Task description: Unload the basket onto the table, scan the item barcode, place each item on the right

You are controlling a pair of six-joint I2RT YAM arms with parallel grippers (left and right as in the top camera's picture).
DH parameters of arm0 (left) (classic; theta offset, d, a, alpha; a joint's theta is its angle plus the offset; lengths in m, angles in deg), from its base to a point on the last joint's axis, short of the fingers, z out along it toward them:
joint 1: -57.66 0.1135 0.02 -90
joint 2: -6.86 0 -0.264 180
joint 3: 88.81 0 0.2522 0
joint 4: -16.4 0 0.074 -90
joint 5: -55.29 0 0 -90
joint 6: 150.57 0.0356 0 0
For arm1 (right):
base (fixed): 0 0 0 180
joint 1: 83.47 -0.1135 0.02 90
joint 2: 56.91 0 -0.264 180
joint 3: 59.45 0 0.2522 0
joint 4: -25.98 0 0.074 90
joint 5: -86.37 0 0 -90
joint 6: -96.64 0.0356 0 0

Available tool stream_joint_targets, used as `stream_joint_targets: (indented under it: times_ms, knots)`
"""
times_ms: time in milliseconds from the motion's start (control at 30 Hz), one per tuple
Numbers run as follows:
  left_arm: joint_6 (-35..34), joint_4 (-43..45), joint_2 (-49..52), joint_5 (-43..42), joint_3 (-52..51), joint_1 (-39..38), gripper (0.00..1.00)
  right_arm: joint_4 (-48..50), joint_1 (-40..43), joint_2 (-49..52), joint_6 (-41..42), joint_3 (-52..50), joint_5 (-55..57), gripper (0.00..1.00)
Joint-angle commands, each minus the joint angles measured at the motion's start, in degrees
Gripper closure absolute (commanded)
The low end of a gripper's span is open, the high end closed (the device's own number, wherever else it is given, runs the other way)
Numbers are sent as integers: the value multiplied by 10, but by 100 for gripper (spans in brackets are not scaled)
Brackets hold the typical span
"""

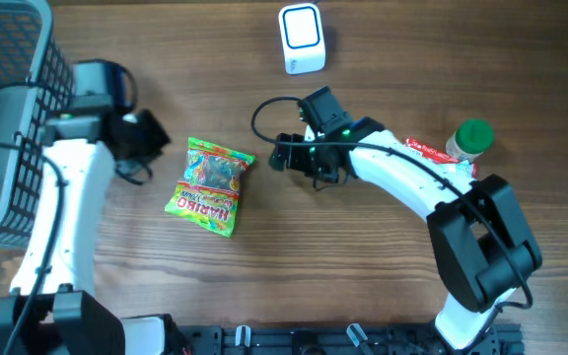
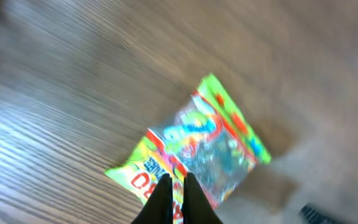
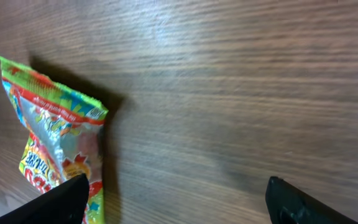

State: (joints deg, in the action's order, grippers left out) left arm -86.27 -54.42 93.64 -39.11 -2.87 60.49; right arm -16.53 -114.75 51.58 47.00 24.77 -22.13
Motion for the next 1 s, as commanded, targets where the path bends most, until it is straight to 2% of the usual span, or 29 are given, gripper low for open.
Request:
stream_joint_targets:
  times_ms: [0,133,167,267,300,367,400,467,500,533,600,667,700,767,833,967]
  knots:
    - [45,16,7,4,-47,-48,92,-10,21,-11,-34,7,-26,9]
    - [50,31,21,5,-72,-74,89,-22,26,-11,-45,6,-21,8]
    - [58,36,28,5,-76,-76,85,-22,26,-11,-44,4,-21,8]
    - [60,33,50,23,-78,-76,66,-22,26,-11,-44,3,-21,8]
    - [60,33,63,39,-78,-75,55,-22,26,-11,-44,3,-22,8]
    - [60,38,80,50,-78,-74,45,-22,26,-11,-44,3,-21,8]
    - [60,41,91,50,-78,-74,35,-22,26,-11,-45,3,-21,8]
    - [59,48,114,56,-78,-74,28,-22,26,-11,-46,3,-21,7]
    - [57,50,124,64,-78,-74,18,-22,26,-11,-46,3,-21,7]
    - [52,50,133,74,-78,-74,21,-22,26,-11,-46,3,-21,7]
    - [14,49,153,106,-78,-74,36,-22,25,-11,-53,3,-22,7]
    - [-3,49,167,111,-78,-74,43,-24,26,-11,-55,3,-21,7]
    - [-8,49,173,111,-78,-74,53,-26,26,-11,-55,3,-22,7]
    - [-20,49,184,108,-78,-76,63,-27,26,-11,-54,3,-22,7]
    - [-20,49,194,69,-78,-79,67,-27,26,-11,-54,3,-22,7]
    - [-19,53,203,-16,-78,-90,68,-28,26,-11,-57,3,-27,7]
